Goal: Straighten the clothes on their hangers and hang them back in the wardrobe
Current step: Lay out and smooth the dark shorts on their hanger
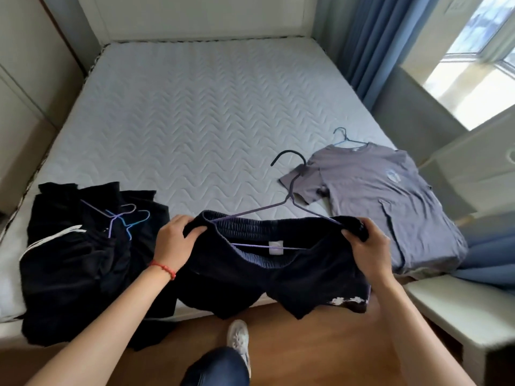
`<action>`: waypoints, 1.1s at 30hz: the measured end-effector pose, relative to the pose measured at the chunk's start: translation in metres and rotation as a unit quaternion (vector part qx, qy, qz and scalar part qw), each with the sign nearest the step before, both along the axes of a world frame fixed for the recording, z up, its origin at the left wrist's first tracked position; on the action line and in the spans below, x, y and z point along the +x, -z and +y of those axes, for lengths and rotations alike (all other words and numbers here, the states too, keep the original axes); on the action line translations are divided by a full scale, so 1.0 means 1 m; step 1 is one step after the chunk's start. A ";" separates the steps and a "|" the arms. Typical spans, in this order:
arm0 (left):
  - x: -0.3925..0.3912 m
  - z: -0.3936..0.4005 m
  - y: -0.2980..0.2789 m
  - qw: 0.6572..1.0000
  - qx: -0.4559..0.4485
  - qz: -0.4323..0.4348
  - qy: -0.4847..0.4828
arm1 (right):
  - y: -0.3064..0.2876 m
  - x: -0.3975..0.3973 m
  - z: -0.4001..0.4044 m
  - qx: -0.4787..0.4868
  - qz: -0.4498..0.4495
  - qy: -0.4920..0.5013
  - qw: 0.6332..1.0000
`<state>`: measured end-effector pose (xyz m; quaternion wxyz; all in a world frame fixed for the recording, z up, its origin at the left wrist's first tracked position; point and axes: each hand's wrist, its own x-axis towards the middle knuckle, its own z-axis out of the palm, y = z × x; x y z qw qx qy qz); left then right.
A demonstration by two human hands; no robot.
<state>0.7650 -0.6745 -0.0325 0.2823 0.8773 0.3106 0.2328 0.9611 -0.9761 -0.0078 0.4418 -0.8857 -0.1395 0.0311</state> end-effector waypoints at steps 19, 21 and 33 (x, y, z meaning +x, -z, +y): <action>0.205 0.074 0.044 0.998 -0.052 0.047 0.002 | 0.037 0.193 0.079 -0.091 0.046 -0.034 0.994; 0.225 0.081 0.046 0.998 -0.048 0.049 -0.014 | 0.040 0.221 0.092 -0.090 0.055 -0.045 0.993; 0.381 0.148 0.100 0.987 -0.042 0.074 -0.139 | 0.103 0.426 0.202 -0.078 0.043 -0.152 0.984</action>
